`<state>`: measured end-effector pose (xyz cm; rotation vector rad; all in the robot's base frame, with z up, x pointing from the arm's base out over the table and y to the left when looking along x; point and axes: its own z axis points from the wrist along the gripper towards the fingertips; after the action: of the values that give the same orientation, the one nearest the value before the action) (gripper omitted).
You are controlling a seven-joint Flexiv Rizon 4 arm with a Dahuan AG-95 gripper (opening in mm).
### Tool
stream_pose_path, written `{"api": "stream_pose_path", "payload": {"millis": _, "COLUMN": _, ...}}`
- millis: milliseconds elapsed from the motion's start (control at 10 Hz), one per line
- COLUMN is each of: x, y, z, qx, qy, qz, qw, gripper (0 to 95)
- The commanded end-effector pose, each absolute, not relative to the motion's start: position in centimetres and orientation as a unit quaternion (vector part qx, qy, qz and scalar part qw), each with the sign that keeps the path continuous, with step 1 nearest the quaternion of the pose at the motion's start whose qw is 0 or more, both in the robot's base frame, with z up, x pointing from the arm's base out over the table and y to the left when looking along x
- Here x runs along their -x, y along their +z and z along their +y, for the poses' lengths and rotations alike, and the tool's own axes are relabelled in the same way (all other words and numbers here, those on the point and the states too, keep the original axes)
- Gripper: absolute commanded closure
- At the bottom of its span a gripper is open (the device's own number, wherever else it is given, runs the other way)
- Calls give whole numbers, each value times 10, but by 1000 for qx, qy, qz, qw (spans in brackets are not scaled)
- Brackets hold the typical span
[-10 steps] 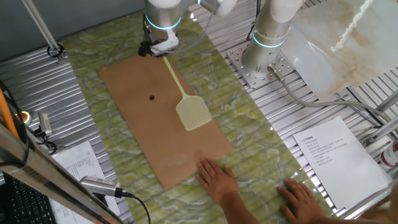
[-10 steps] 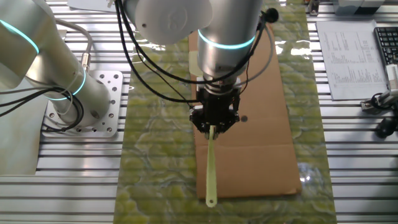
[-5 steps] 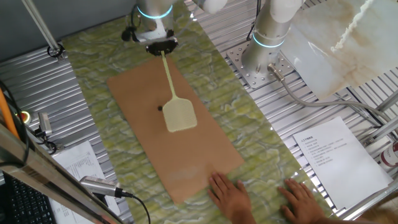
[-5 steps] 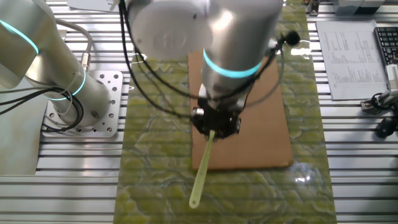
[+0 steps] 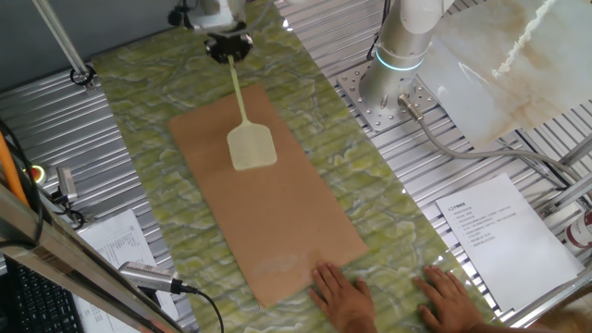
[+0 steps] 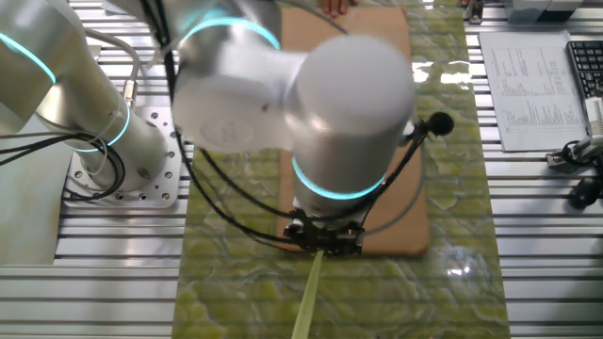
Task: Swat with a flyswatter
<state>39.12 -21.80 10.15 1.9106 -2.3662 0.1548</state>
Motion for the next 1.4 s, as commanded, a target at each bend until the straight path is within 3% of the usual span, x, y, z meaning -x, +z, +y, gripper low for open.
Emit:
{"api": "stream_pose_path", "payload": {"millis": 100, "x": -389, "y": 104, "z": -220, "qx": -642, "qy": 63, "qz": -762, "qw": 61, "gripper": 950}}
{"api": "stream_pose_path", "payload": {"millis": 300, "x": -389, "y": 104, "z": -220, "qx": -613, "qy": 55, "qz": -787, "qw": 52, "gripper": 950}}
{"api": "stream_pose_path", "payload": {"millis": 600, "x": -388, "y": 103, "z": -226, "qx": -609, "qy": 78, "qz": -785, "qw": 83, "gripper": 950}}
{"api": "stream_pose_path", "payload": {"millis": 1000, "x": -383, "y": 110, "z": -266, "qx": -629, "qy": 95, "qz": -765, "qw": 100, "gripper": 950}}
{"api": "stream_pose_path", "payload": {"millis": 1400, "x": -375, "y": 94, "z": -282, "qx": -640, "qy": 101, "qz": -755, "qw": 104, "gripper": 950}}
